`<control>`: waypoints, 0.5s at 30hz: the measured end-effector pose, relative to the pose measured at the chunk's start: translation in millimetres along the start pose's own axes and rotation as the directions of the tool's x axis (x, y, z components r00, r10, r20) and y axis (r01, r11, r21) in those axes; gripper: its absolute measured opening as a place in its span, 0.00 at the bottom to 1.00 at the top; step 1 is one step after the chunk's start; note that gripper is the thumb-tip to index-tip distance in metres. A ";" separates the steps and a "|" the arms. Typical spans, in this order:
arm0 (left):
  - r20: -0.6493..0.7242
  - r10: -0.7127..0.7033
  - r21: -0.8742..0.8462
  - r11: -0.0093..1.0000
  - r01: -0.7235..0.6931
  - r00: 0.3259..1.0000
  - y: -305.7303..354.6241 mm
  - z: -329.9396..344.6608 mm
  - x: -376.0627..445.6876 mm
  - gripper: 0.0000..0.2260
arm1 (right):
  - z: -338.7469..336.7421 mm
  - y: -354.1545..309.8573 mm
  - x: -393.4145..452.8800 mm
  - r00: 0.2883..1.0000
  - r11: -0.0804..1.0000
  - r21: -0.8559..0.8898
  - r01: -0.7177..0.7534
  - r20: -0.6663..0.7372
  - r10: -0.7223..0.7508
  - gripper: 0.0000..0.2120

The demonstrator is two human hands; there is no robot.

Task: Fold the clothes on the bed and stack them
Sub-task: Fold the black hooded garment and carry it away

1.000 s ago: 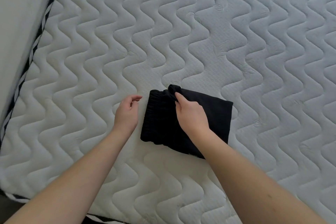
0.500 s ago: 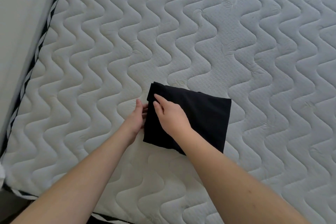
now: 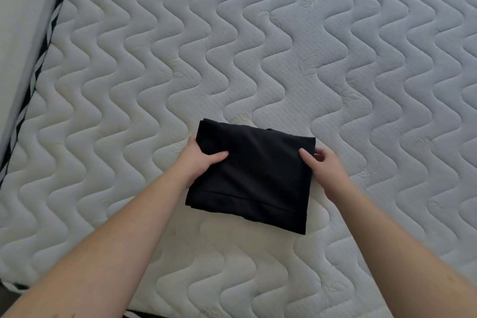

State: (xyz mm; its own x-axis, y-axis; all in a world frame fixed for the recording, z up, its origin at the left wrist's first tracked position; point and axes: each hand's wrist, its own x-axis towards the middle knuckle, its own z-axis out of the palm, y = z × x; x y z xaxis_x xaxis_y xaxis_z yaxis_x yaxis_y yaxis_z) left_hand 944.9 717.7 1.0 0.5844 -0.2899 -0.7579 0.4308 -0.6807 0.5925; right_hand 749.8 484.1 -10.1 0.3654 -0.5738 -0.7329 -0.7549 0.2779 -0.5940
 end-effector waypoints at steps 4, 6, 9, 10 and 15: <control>0.148 -0.048 -0.149 0.986 0.070 0.988 -2.0 -0.9 -8.3 0.20 | -6.7 -3.0 7.0 0.988 1.000 -0.003 0.019 0.156 -0.018 0.25; 0.135 -0.055 -0.173 0.982 0.078 0.989 0.0 1.3 -13.6 0.16 | -11.5 -5.3 5.9 0.981 0.997 -0.004 0.071 0.180 -0.069 0.24; 0.100 -0.023 -0.231 0.972 0.045 0.995 0.7 4.9 -19.0 0.06 | -22.7 -12.3 -4.3 0.974 0.987 -0.004 0.161 0.165 -0.158 0.22; 0.110 0.003 -0.231 0.973 0.023 0.994 4.3 5.3 -23.3 0.06 | -28.5 -15.8 -9.0 0.971 0.982 0.001 0.190 0.150 -0.187 0.20; 0.202 0.246 -0.200 0.958 -0.206 0.948 48.8 6.1 -49.6 0.17 | -73.6 -43.7 -35.4 0.940 0.948 0.031 0.318 0.124 -0.319 0.13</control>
State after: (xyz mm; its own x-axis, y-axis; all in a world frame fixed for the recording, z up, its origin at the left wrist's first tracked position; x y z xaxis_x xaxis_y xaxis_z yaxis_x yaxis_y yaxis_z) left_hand 932.8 694.7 65.9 0.5207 -0.5785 -0.6279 0.4297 -0.4579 0.7782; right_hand 729.8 435.5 66.2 0.6519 -0.5321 -0.5403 -0.5826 0.1046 -0.8060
